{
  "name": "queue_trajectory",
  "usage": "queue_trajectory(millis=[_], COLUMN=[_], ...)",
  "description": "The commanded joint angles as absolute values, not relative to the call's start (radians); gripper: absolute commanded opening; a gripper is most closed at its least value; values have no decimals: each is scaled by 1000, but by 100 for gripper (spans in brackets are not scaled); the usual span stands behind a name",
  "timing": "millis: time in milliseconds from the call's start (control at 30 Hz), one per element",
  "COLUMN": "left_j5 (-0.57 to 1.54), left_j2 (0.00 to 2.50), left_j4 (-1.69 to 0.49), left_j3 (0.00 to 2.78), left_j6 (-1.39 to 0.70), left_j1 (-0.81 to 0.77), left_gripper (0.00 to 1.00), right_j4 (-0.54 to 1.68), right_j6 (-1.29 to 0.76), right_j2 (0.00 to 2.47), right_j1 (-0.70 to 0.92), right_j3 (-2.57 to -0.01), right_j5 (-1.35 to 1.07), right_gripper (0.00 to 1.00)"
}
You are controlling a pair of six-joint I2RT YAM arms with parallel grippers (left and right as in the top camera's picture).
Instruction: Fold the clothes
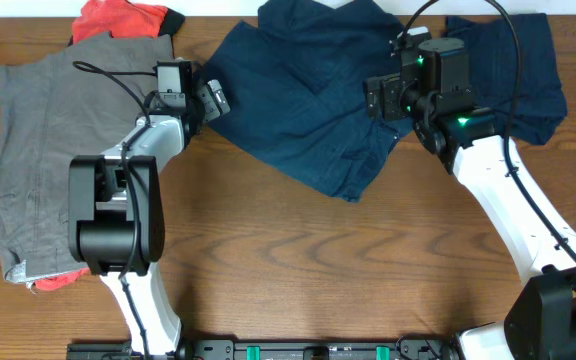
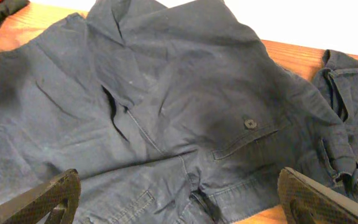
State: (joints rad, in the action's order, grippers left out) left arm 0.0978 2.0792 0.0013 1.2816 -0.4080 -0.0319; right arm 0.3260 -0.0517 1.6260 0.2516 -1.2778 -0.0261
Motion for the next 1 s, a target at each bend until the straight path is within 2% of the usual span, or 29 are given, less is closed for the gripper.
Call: queue_trajectory(millis=[0,167,200,233,300,400,433,467,733,967], left_j5=[97,97,97,96,93,84,85,85,85,86], left_j2=[2135,2181,2185,2193,2203,2210,2211,2210,2095,1853], left_j4=[15,53,60,68,84,88,84,78,-149,-578], left_j3=[1306,1306,1306,1306,1306,1306,1306,1306,1306,1306], left_j6=[-425,-429,-429,-428,-428,-426,-416,-401,-374,-334], left_j1=[-31,-31,-31,-31,-31,-30,-29,-29,-14,-12], left_gripper=[91,81,67,60,39,24,13,6,6,6], right_j4=[334,353,358,363,377,398,408,416,535,673], right_j6=[-54,-54,-54,-54,-54,-54,-54,-54,-165,-209], right_j2=[1633,1633,1633,1633,1633,1633,1633,1634,1634,1634], right_j1=[278,278,278,278,278,279,278,279,278,278], right_j3=[-1277,-1276,-1276,-1276,-1276,-1275,-1275,-1275,-1275,-1275], right_j5=[-27,-27,-27,-27,-28,-27,-27,-27,-35,-87], right_gripper=[99,99,99,99,99,98,97,96,92,95])
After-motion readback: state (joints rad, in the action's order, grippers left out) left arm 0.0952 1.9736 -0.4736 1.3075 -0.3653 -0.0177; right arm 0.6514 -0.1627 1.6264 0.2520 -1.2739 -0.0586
